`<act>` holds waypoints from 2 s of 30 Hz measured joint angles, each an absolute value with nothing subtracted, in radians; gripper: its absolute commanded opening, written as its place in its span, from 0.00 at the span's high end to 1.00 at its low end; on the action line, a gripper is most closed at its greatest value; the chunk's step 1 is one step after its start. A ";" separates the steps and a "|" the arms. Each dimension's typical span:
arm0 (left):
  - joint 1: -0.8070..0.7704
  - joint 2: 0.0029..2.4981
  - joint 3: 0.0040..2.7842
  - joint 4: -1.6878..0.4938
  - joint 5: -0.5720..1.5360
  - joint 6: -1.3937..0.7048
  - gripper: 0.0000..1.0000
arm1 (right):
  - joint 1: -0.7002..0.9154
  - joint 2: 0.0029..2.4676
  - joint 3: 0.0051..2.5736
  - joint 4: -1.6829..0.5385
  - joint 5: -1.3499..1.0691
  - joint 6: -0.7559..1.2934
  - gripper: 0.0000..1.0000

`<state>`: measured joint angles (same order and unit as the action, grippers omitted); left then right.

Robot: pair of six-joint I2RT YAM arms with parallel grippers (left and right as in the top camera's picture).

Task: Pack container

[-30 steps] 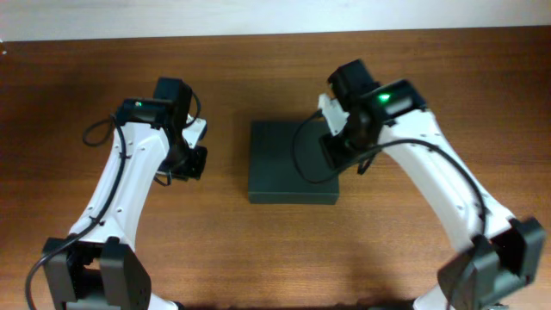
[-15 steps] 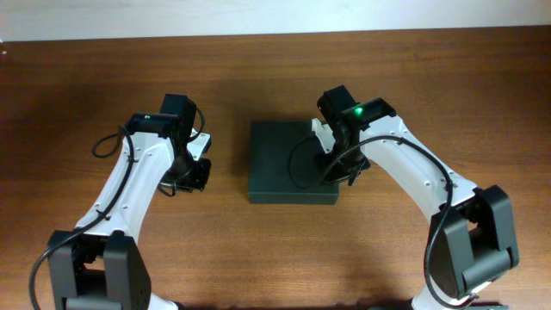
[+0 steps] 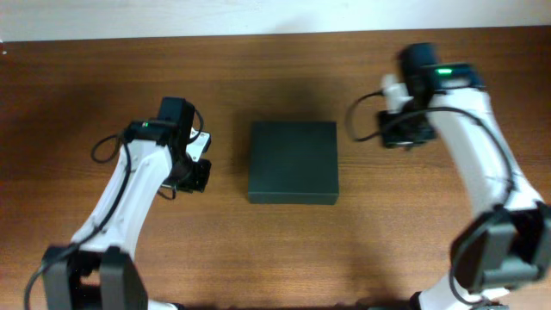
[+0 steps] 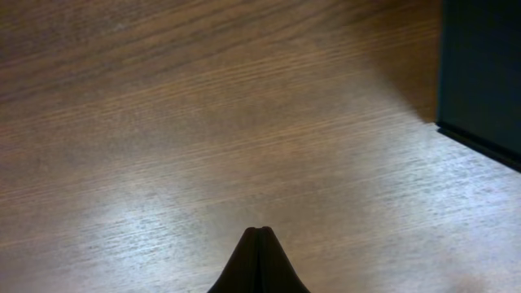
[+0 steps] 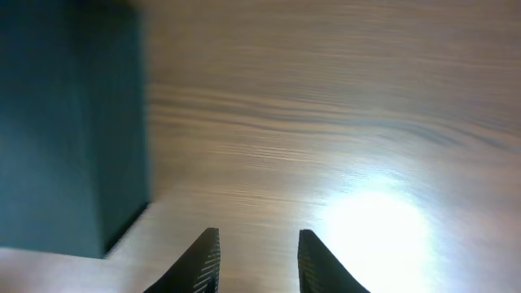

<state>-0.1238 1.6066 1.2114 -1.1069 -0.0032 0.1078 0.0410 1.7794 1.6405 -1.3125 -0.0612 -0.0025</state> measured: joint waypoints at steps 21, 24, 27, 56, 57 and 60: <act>-0.124 0.643 0.768 -0.873 0.018 0.063 0.01 | -0.051 0.746 0.827 -0.941 -0.033 0.021 0.01; -0.124 0.608 0.750 -0.873 0.012 0.056 0.01 | -0.051 0.739 0.805 -0.939 -0.033 0.041 0.01; -0.124 0.607 0.749 -0.873 0.011 0.055 0.01 | -0.051 0.739 0.805 -0.936 -0.033 0.050 0.01; -0.124 0.607 0.749 -0.871 0.011 0.055 0.01 | 0.027 0.445 0.782 -0.881 -0.026 0.056 0.01; -0.124 0.606 0.749 -0.871 0.011 0.055 0.01 | 0.035 0.385 0.764 -0.853 -0.026 0.056 0.01; -0.124 0.607 0.747 -0.871 0.010 0.055 0.01 | 0.044 0.207 0.624 -0.700 -0.025 0.057 0.01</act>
